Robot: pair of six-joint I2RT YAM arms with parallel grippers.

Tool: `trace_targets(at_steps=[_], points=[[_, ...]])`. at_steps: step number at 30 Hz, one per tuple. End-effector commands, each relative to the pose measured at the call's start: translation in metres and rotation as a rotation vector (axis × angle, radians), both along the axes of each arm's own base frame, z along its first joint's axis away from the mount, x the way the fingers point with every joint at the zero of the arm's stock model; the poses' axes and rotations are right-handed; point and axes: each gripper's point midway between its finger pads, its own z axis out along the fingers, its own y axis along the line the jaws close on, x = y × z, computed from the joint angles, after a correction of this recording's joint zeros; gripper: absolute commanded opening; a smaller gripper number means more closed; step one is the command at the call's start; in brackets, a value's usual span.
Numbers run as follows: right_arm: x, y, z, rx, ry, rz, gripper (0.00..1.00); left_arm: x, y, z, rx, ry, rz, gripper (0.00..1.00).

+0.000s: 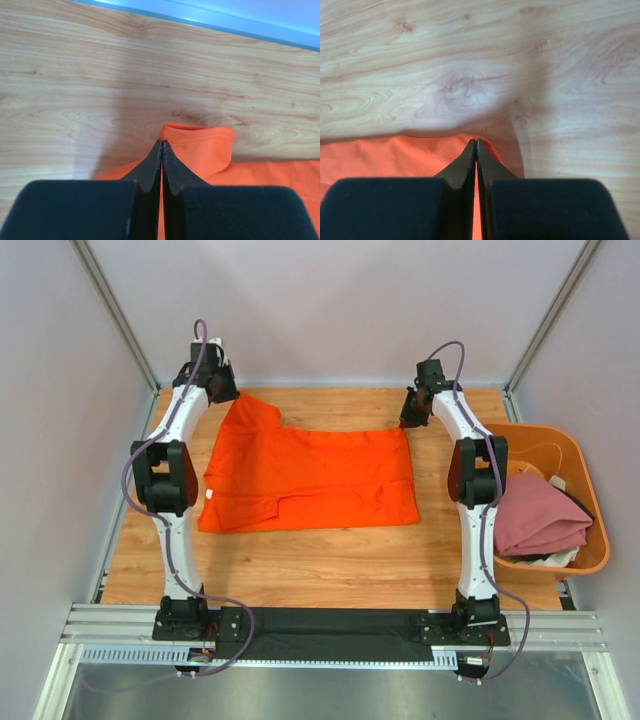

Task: Fold and stack the t-shirts
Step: Fold the tshirt

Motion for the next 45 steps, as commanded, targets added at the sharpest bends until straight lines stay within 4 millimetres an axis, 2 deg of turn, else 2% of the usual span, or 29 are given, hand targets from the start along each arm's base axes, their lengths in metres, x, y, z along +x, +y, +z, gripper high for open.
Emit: trace_targets(at_steps=[1, 7, 13, 17, 20, 21, 22, 23, 24, 25, 26, 28, 29, 31, 32, 40, 45], points=[[0.031, 0.001, 0.020, 0.020, -0.123, 0.036, 0.00, 0.016, -0.002, 0.010, -0.024, -0.057, -0.002, 0.00], [0.040, 0.000, 0.012, 0.026, -0.152, 0.061, 0.01, 0.017, 0.003, -0.003, -0.032, -0.033, 0.017, 0.00], [0.043, 0.001, 0.025, 0.041, -0.171, 0.057, 0.03, 0.015, 0.003, 0.003, -0.044, -0.037, 0.019, 0.00], [0.022, -0.001, 0.033, 0.045, -0.095, 0.028, 0.02, 0.004, 0.005, 0.009, -0.050, -0.006, 0.030, 0.00], [0.002, -0.003, 0.027, 0.044, -0.026, 0.020, 0.01, -0.013, 0.007, 0.003, -0.045, 0.060, 0.033, 0.00], [-0.003, -0.003, 0.034, 0.044, -0.026, 0.014, 0.00, -0.020, 0.008, 0.000, -0.041, 0.079, 0.032, 0.00], [-0.008, -0.004, 0.033, 0.043, -0.012, 0.010, 0.00, -0.030, 0.008, -0.012, -0.035, 0.110, 0.030, 0.00], [-0.015, -0.004, 0.030, 0.043, 0.016, 0.013, 0.00, -0.036, 0.009, -0.002, -0.032, 0.097, 0.029, 0.00], [-0.019, -0.004, 0.034, 0.045, 0.020, 0.012, 0.00, -0.040, 0.010, -0.003, -0.025, 0.097, 0.030, 0.00], [-0.022, -0.004, 0.035, 0.044, 0.025, 0.013, 0.00, -0.050, 0.011, -0.013, -0.017, 0.127, 0.029, 0.00], [-0.028, -0.006, 0.036, 0.036, 0.042, 0.009, 0.00, -0.056, 0.012, -0.002, -0.011, 0.110, 0.029, 0.00], [-0.034, -0.006, 0.038, 0.035, 0.050, 0.013, 0.00, -0.069, 0.013, -0.009, 0.000, 0.131, 0.025, 0.00], [-0.037, -0.007, 0.043, 0.032, 0.050, 0.012, 0.00, -0.074, 0.015, 0.000, 0.010, 0.115, 0.029, 0.00], [-0.046, -0.007, 0.038, 0.035, 0.071, 0.009, 0.00, -0.086, 0.019, -0.007, 0.029, 0.138, 0.031, 0.00], [-0.049, -0.007, 0.042, 0.040, 0.072, 0.005, 0.00, -0.090, 0.021, 0.000, 0.037, 0.127, 0.040, 0.00], [-0.082, -0.011, 0.025, 0.025, 0.146, 0.011, 0.00, -0.129, 0.032, -0.011, 0.084, 0.181, 0.063, 0.00], [-0.094, -0.015, 0.019, 0.001, 0.160, 0.011, 0.00, -0.152, 0.041, -0.024, 0.113, 0.234, 0.107, 0.00]])
